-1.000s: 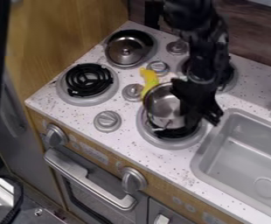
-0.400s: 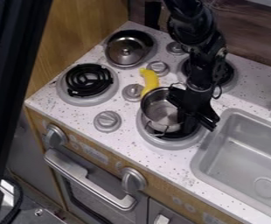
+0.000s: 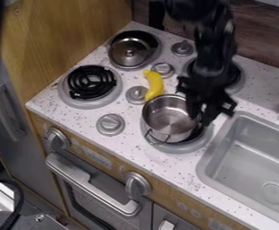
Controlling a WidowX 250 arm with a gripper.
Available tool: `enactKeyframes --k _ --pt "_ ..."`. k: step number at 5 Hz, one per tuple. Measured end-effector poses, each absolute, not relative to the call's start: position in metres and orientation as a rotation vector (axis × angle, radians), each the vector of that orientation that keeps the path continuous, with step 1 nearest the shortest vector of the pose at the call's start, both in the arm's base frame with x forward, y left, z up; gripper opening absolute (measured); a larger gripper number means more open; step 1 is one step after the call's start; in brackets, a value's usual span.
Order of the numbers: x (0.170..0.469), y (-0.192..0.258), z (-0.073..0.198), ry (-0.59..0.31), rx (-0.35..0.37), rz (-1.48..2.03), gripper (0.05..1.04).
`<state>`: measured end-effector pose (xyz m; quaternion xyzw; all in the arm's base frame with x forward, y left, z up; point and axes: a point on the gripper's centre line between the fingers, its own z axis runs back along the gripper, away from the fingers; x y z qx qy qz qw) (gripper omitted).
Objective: Moved the pot to the bottom right burner
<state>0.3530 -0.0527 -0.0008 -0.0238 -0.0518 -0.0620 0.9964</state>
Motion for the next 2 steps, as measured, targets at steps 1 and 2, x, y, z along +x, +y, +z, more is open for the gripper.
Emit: enactKeyframes --k 1,2 --pt "0.3476 -0.0481 0.0156 -0.105 -0.057 -0.102 0.832" --pt "0.3436 -0.0413 0.0182 -0.069 -0.068 -0.068 0.999"
